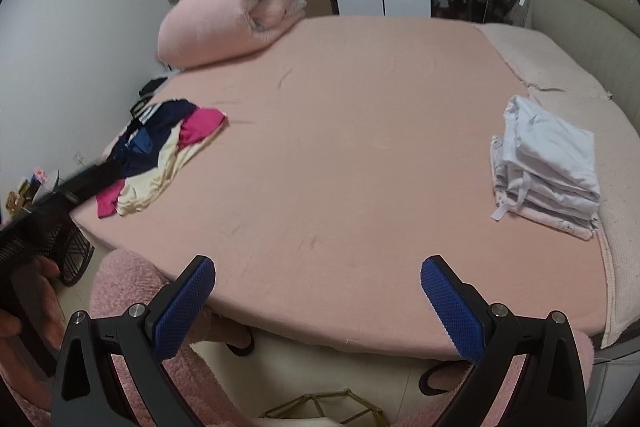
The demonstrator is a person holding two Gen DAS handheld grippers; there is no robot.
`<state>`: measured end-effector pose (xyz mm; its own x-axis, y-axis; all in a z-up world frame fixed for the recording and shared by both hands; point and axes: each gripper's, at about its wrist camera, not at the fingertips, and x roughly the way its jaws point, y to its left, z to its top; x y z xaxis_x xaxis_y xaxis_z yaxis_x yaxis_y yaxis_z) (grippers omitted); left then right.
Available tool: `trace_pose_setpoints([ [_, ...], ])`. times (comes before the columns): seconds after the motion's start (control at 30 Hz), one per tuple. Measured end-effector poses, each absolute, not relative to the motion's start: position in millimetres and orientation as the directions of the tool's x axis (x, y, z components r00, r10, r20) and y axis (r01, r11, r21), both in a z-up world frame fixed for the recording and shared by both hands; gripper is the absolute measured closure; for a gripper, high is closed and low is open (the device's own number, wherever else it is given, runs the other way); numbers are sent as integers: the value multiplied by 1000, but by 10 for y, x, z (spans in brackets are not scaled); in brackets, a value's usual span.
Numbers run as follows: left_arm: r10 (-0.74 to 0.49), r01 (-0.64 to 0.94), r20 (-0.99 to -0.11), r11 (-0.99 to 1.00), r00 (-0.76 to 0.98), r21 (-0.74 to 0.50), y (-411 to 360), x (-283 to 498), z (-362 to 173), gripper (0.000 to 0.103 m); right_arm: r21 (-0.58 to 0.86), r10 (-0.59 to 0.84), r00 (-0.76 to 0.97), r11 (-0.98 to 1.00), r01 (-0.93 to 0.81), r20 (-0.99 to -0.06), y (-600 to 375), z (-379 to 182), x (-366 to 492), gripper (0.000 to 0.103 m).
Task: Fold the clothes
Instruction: 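Move both grippers toward the clothes pile on the bed, then grasp the navy striped shorts waistband with both grippers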
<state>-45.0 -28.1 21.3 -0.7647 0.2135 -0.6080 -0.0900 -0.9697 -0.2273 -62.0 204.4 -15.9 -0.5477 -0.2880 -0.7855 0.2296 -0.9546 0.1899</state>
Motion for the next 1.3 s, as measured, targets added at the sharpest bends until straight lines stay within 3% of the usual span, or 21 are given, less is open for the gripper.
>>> trace_pose_setpoints([
  [0.07, 196, -72, -612, -972, -766, -222, -371, -531, 215, 17, 211, -306, -550, -950, 230, -777, 2044, -199, -678, 0],
  [0.37, 151, -19, -602, -975, -784, -220, -937, -1059, 173, 17, 60, -237, -662, -959, 278, -711, 1432, 160, -1235, 0],
  [0.53, 74, 65, -600, -976, -797, -207, -1455, -1373, 159, 17, 22, -293, -682, -926, 377, -670, 787, 385, -1738, 0],
  [0.8, -39, 231, -631, -947, -775, -225, -2440, -1645, -36, 17, 73, -398, -607, -870, 488, -687, -376, 369, -2496, 0],
  [1.3, -265, 589, -747, -782, -610, -204, -4493, -2232, -1197, 17, 153, -497, -388, -746, 648, -776, -2423, -729, -3587, 0],
])
